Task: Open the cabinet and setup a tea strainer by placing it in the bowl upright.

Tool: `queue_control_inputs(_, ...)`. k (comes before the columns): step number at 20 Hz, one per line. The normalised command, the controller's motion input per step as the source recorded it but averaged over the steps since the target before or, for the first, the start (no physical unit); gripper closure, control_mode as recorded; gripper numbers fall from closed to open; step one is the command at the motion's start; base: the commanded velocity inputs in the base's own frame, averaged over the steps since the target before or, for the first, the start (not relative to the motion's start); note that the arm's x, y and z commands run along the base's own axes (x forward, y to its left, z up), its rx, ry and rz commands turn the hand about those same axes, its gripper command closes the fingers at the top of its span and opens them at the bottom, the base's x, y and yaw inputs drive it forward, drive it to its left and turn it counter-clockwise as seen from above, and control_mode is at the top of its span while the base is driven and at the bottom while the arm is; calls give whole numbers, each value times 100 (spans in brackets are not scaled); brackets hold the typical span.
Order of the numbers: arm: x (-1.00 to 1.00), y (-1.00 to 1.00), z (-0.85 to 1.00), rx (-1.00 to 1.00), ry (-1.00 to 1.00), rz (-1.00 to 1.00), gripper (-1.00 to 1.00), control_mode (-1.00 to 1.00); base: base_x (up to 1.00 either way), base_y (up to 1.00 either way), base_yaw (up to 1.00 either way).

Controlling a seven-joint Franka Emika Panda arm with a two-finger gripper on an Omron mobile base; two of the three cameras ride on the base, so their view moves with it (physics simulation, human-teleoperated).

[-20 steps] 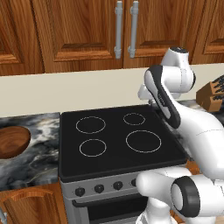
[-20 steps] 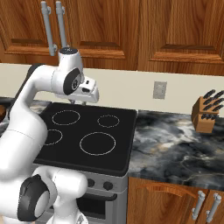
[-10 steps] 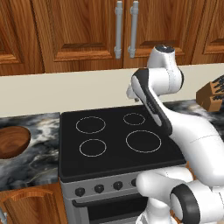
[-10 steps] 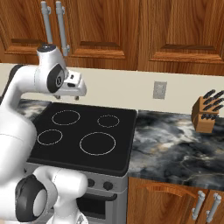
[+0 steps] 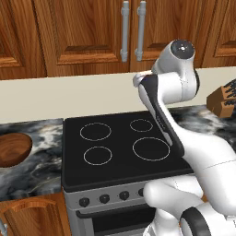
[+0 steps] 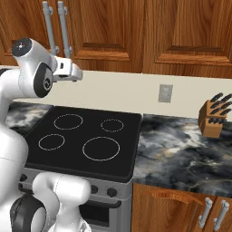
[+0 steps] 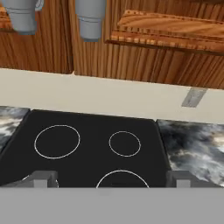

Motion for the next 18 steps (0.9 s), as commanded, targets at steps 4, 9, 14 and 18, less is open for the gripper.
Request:
queue_control_inputs(4, 0, 3, 84, 9, -30, 0, -100, -100, 0, 0, 0)
queue_control_inputs(9, -2, 2, 90, 16, -21, 0, -100, -100, 0, 0, 0)
queue_control_inputs(14, -5, 0, 91, 11, -8, 0, -100, -100, 0, 0, 0)
queue_control_inputs(18, 1, 6, 52, 0, 2, 0, -100, -100, 0, 0, 0)
